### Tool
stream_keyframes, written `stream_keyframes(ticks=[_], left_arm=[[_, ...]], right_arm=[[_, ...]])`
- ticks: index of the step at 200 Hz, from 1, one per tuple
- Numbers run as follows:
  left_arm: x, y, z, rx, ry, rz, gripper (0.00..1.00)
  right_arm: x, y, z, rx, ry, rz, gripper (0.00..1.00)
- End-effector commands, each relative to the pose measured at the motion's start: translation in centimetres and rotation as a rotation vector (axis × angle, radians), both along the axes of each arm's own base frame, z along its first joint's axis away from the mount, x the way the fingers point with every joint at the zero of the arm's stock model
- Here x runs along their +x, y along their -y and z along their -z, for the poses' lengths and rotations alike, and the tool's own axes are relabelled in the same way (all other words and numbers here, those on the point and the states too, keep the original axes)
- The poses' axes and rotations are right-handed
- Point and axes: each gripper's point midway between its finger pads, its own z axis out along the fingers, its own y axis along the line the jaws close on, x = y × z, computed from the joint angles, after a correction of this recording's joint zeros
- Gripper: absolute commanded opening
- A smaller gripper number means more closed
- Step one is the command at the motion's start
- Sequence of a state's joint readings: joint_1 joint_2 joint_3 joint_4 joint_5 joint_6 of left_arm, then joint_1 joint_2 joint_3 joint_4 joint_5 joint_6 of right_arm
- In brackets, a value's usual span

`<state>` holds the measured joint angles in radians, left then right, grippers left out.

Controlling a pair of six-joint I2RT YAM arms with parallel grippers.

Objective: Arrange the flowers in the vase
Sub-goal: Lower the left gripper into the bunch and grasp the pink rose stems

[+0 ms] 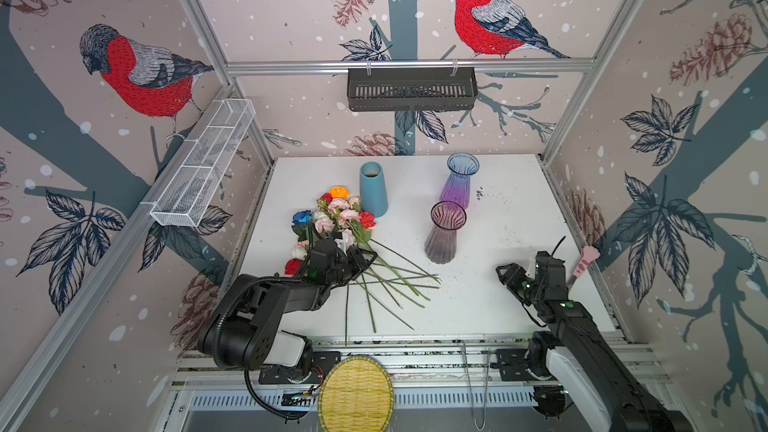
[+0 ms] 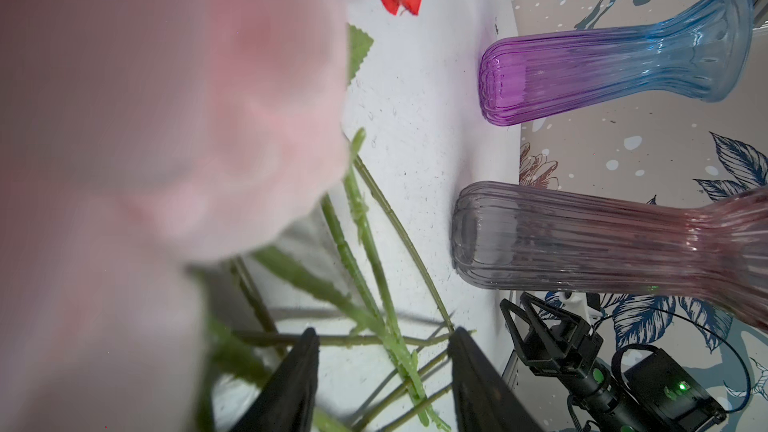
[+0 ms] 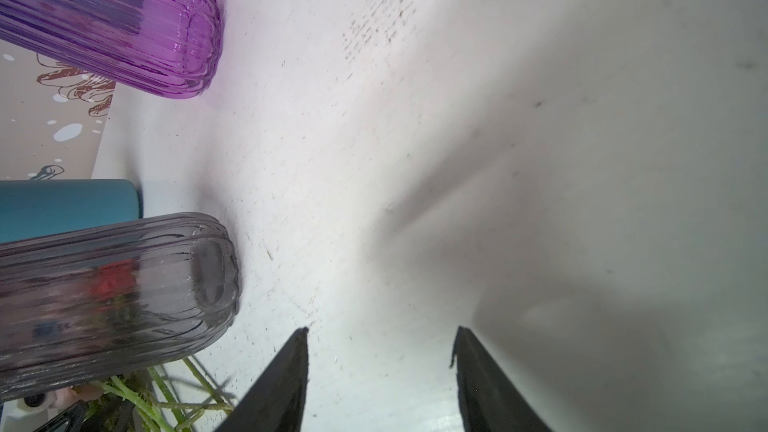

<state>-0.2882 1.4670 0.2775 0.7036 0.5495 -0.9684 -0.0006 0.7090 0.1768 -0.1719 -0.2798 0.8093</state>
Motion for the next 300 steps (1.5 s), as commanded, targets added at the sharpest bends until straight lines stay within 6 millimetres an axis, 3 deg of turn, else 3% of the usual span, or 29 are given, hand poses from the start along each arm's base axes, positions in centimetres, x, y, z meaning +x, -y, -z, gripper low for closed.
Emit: stream_keyframes(ticks=[1,46,60,83,118,171,223,244,254,300], left_arm=[[1.1,0.3,-0.9,-0.031,0.048,-0.001,0.48],[0.9,0.1,-1.5,-0.044,0.076,-0.005,0.45],[0.9,0.1,-1.4,-0.044,0.071,-0.008,0.38],[0.9,0.1,-1.7,-0.059,0.084,-0.008,0.18],[0.9,-0.1,-1.5,-0.058,0.078,-0.020,0.15],[0.9,-0.2,-1.3,-0.063,0.068,-0.022,0.00],[0.8,-0.4,-1.1,-0.063,0.057,-0.030,0.00],[0.9,-0.6,-0.8,-0.055,0.042,-0.042,0.33],[0.9,-0.6,-0.7,-0.049,0.038,-0.047,0.42],[1.5,-0.5,-0.8,-0.048,0.055,-0.043,0.41]], right_arm=[[0.3,0.1,-0.3,-0.003,0.016,0.004,0.57],[0.3,0.0,-0.2,-0.001,0.016,0.003,0.57],[0.3,0.0,-0.3,0.000,0.017,0.003,0.57],[0.2,0.0,-0.2,-0.001,0.015,0.001,0.57],[0.3,0.0,-0.4,0.000,0.020,0.001,0.57],[0.2,0.0,-0.4,-0.002,0.023,0.002,0.57],[0.2,0.0,-0.5,-0.002,0.026,0.002,0.57],[0.2,0.0,-0.5,-0.002,0.026,0.002,0.57],[0.2,0.0,-0.4,-0.001,0.025,0.002,0.57],[0.2,0.0,-0.4,-0.002,0.027,0.002,0.57]])
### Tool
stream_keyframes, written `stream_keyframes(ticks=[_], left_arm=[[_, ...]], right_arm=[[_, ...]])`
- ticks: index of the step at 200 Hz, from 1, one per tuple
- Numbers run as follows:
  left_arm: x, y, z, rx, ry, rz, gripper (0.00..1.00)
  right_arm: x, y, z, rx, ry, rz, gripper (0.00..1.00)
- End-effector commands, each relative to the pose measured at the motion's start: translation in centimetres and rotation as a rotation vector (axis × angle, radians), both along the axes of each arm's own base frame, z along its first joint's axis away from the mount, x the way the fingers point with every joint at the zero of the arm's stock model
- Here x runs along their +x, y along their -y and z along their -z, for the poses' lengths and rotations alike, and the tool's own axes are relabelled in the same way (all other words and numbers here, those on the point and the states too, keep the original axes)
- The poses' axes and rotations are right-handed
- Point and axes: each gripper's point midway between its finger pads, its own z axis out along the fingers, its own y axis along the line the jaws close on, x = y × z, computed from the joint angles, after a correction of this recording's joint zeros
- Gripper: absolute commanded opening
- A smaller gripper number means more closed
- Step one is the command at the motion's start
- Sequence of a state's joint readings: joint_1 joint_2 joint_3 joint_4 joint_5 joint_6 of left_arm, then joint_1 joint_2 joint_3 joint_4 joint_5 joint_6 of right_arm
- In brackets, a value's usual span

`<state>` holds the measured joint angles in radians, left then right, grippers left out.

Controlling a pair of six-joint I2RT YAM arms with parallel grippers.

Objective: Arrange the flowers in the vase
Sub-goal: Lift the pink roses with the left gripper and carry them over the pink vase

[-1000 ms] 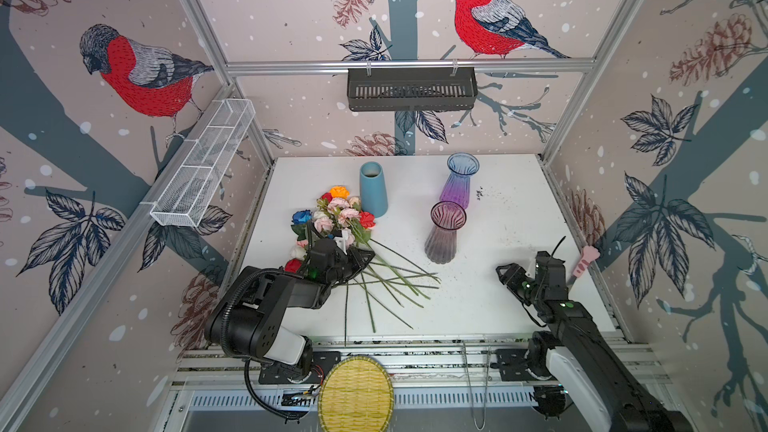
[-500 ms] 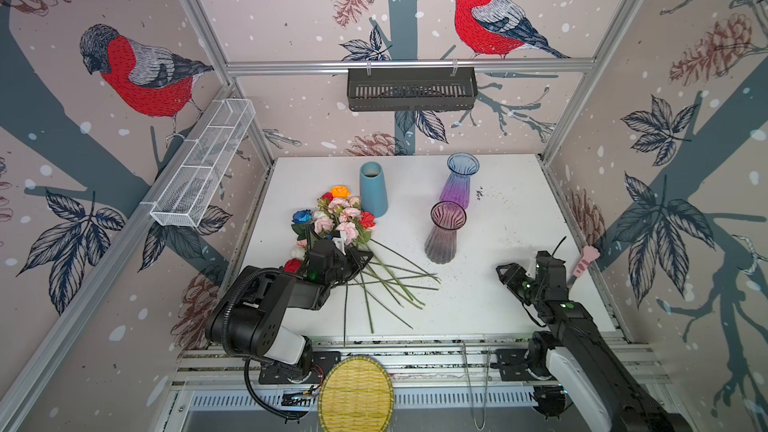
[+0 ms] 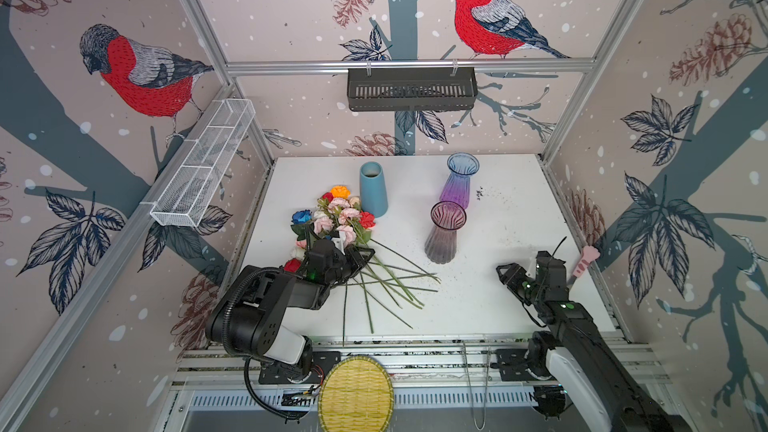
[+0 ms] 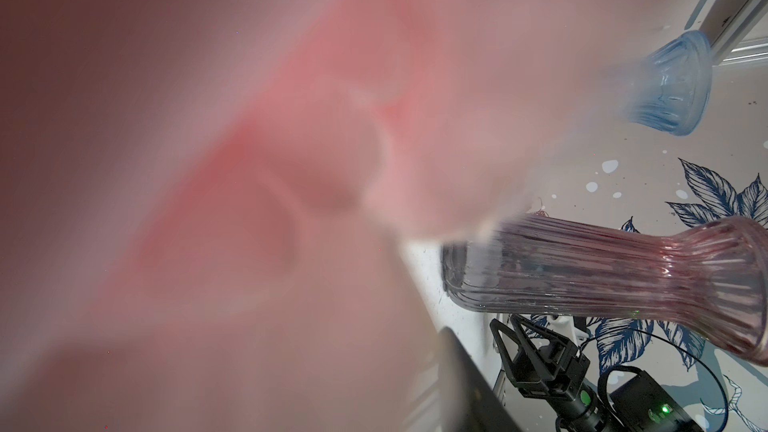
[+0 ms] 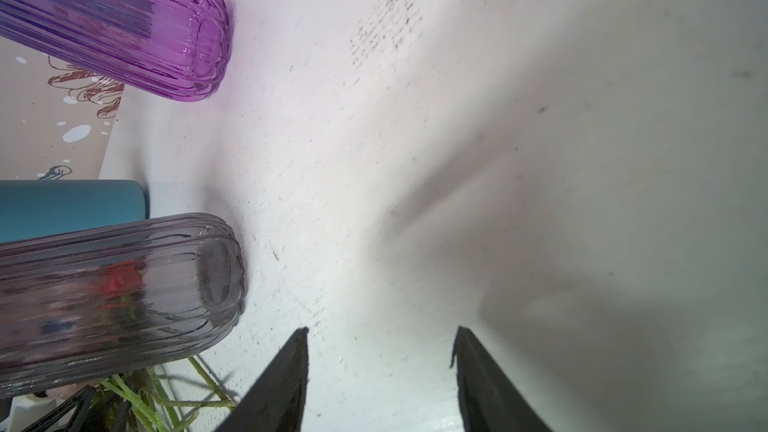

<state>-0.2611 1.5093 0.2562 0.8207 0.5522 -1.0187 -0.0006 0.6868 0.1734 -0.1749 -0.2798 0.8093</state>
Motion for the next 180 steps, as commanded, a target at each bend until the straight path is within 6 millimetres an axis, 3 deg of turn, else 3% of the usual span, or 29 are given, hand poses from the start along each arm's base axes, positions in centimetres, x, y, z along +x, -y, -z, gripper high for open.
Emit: stream_keyframes(ticks=[1,39,80,118,142,169,180], left_arm=[[0.8,0.1,-0.7,-0.003,0.041,0.003,0.40],[1.4,0.5,-0.4,-0.031,0.044,0.002,0.28],[1.3,1.0,-1.3,-0.082,0.084,0.024,0.00],[0.4,0.8,-4.4,-0.107,0.195,0.041,0.00],[0.3,0.7,-7.8,-0.111,0.282,0.050,0.00],[0.3,0.2,-14.3,-0.069,0.457,0.036,0.00],[0.2,-0.5,-17.9,-0.020,0.560,0.013,0.00]], right_arm=[[0.2,0.0,-0.1,-0.002,0.013,0.003,0.57],[0.2,0.0,0.0,-0.001,0.013,0.003,0.57],[0.2,0.1,-0.1,-0.004,0.013,0.004,0.57],[0.2,0.1,-0.1,-0.003,0.013,0.005,0.57],[0.2,0.1,-0.1,-0.003,0.015,0.006,0.57],[0.1,0.1,0.0,0.000,0.013,0.006,0.57],[0.1,0.1,0.0,0.000,0.015,0.007,0.57]])
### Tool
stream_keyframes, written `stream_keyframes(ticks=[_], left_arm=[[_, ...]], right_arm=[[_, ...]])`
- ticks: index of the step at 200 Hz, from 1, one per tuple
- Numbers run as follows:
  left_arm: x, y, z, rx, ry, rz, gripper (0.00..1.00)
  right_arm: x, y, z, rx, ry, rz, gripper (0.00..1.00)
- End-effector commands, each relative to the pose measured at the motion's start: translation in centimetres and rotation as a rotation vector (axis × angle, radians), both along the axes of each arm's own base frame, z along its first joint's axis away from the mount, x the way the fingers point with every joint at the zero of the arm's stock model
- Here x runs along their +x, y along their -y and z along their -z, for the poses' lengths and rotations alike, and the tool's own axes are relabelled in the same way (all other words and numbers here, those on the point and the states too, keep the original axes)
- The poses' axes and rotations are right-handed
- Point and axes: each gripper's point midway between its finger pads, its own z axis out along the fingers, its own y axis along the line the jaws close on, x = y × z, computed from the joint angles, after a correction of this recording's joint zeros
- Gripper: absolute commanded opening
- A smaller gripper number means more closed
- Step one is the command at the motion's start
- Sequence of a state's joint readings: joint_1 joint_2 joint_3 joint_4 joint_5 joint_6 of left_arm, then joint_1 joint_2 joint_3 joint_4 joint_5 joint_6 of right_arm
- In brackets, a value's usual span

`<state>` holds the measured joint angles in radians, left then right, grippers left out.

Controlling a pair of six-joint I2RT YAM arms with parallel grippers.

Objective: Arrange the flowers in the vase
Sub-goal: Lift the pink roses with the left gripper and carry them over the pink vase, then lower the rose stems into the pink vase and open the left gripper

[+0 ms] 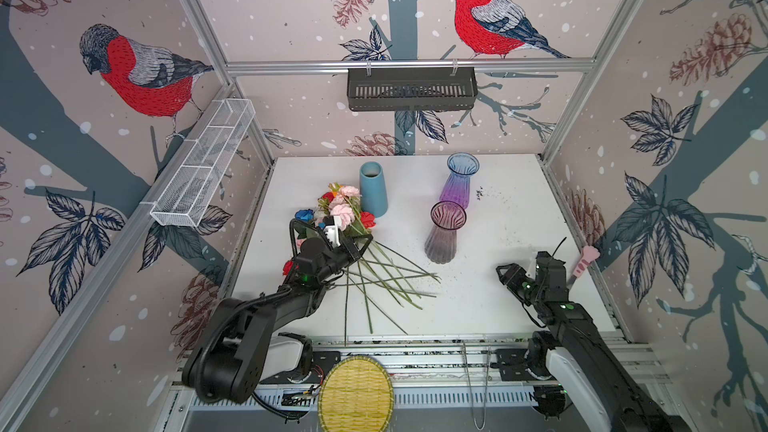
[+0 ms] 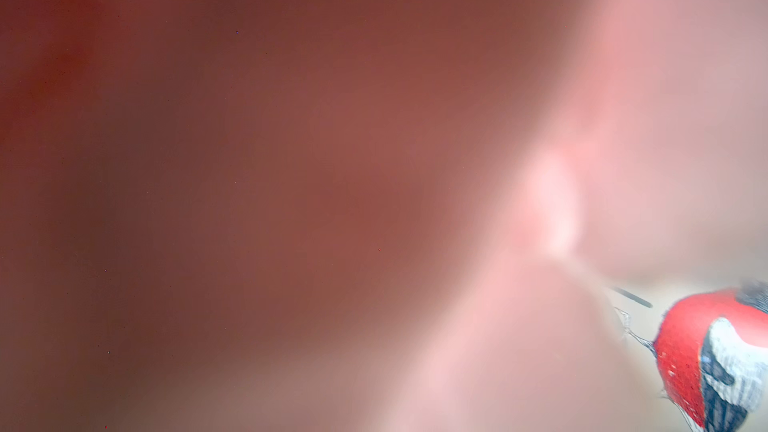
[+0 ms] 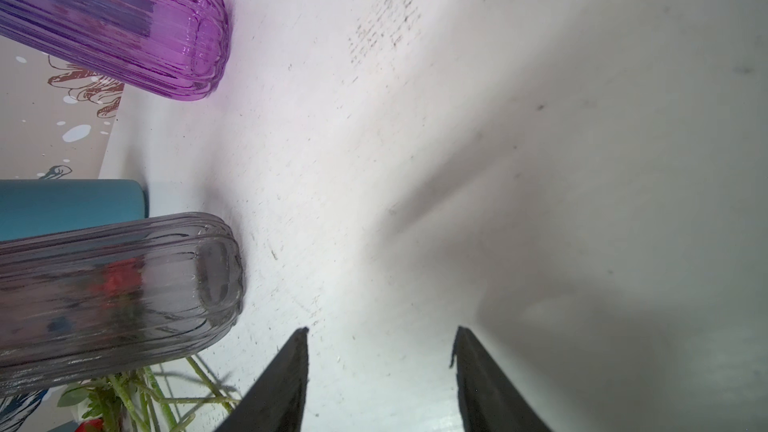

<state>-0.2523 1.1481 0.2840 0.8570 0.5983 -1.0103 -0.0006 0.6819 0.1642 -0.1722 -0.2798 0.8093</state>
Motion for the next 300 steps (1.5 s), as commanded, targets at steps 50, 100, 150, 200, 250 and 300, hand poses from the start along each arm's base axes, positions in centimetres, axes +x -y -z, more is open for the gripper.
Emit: stream_keyframes(ticks=[50,100,150,200,250,300], left_arm=[[-4.7,-0.1,-21.2,0.125,0.676,-0.119,0.00],[-6.2,7.5,-28.2,0.113,0.973,0.046,0.00],[-2.0,14.2,-27.9,0.358,1.020,0.031,0.00],[0.8,15.8,-23.8,0.455,0.969,0.021,0.00],[1.1,19.5,-16.6,0.513,0.777,0.293,0.98],[-0.6,13.9,-13.9,0.644,0.639,0.257,0.98]], right_arm=[[0.5,0.0,-0.1,0.005,0.015,0.007,0.57],[0.4,0.0,-0.1,0.005,0.015,0.004,0.57],[0.5,0.0,-0.4,0.006,0.032,0.003,0.58],[0.6,0.0,-0.3,0.011,0.036,-0.006,0.58],[0.6,0.0,-0.3,0.015,0.035,-0.015,0.58],[0.5,0.2,-0.6,0.019,0.050,-0.006,0.58]])
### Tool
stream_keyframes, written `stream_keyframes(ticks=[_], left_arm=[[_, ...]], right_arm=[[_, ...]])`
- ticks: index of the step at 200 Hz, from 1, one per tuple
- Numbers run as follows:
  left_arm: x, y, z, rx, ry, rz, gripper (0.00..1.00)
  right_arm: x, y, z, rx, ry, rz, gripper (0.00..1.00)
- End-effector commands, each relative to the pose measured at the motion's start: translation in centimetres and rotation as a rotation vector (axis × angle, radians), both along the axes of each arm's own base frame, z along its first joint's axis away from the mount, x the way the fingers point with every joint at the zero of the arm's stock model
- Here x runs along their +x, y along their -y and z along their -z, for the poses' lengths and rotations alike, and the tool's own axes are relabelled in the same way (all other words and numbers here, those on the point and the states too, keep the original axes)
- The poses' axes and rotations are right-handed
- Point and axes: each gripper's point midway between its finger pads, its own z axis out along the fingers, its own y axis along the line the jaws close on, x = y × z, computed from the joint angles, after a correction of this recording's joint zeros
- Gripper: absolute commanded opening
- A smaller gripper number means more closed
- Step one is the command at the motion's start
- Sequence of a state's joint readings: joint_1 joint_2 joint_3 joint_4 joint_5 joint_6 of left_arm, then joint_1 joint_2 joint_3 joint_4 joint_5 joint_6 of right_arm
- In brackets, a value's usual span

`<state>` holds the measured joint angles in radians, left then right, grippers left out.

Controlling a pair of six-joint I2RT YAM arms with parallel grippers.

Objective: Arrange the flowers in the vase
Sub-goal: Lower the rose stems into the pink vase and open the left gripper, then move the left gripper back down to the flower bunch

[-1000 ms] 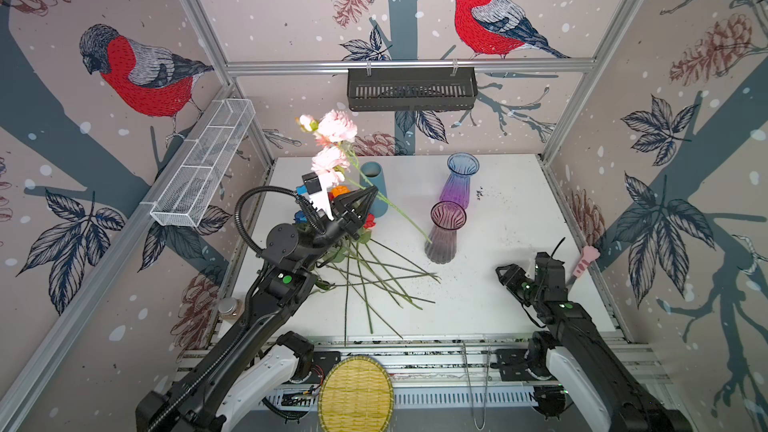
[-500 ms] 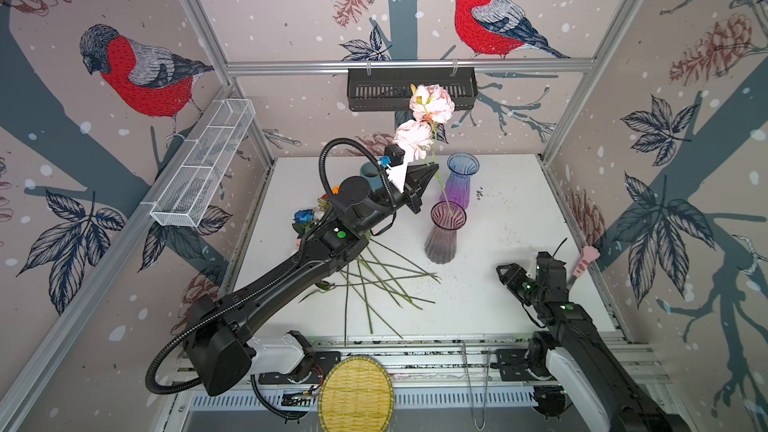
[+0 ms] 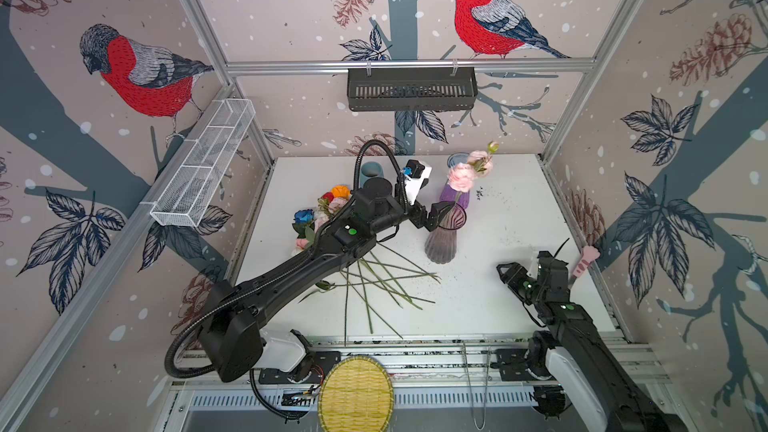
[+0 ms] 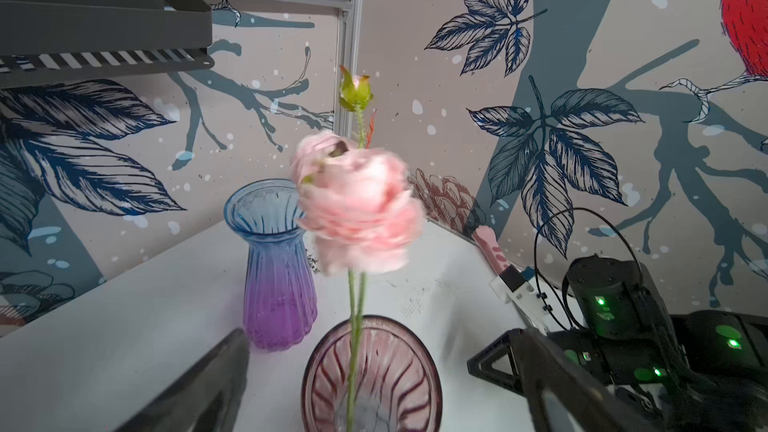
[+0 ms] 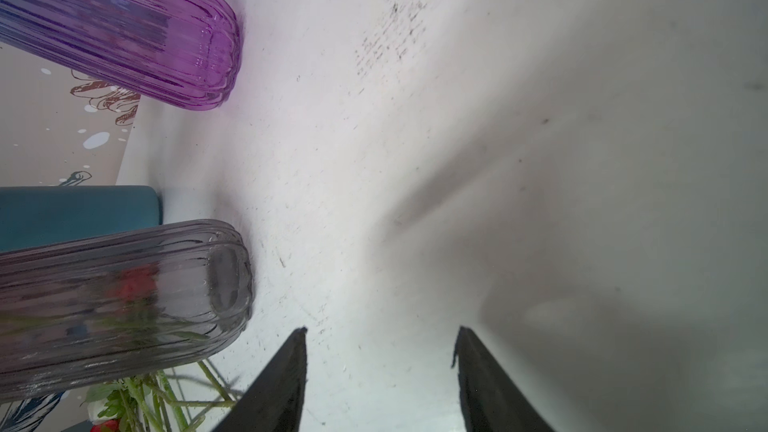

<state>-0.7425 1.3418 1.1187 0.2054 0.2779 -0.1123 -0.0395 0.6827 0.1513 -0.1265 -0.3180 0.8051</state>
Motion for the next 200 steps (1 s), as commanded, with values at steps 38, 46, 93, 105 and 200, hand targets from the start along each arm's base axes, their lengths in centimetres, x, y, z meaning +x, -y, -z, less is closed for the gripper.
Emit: stream_keyframes(ticks=[38,46,93,105,200], left_arm=[[-3.7,-8.1,4.4,0.042,-0.123,-0.154,0.98],[-4.0,-9.3,5.5,0.013,-0.156,-0.195,0.98],[-5.6,-14.3,14.2,-0.133,-0.355,-0.382,0.91],[-5.7,-15.7,15.5,-0.165,-0.388,-0.445,0.88],[-3.8,-21.7,19.7,-0.356,-0.578,-0.635,0.74]], right_arm=[[0.0,-0.1,-0.2,-0.002,0.018,-0.013,0.58],[0.0,-0.2,-0.3,0.000,0.020,-0.016,0.58],[-0.3,-0.3,-0.4,0.000,0.026,-0.027,0.58],[-0.4,-0.3,-0.3,-0.001,0.024,-0.028,0.58],[-0.4,-0.4,0.1,0.008,0.012,-0.023,0.58]])
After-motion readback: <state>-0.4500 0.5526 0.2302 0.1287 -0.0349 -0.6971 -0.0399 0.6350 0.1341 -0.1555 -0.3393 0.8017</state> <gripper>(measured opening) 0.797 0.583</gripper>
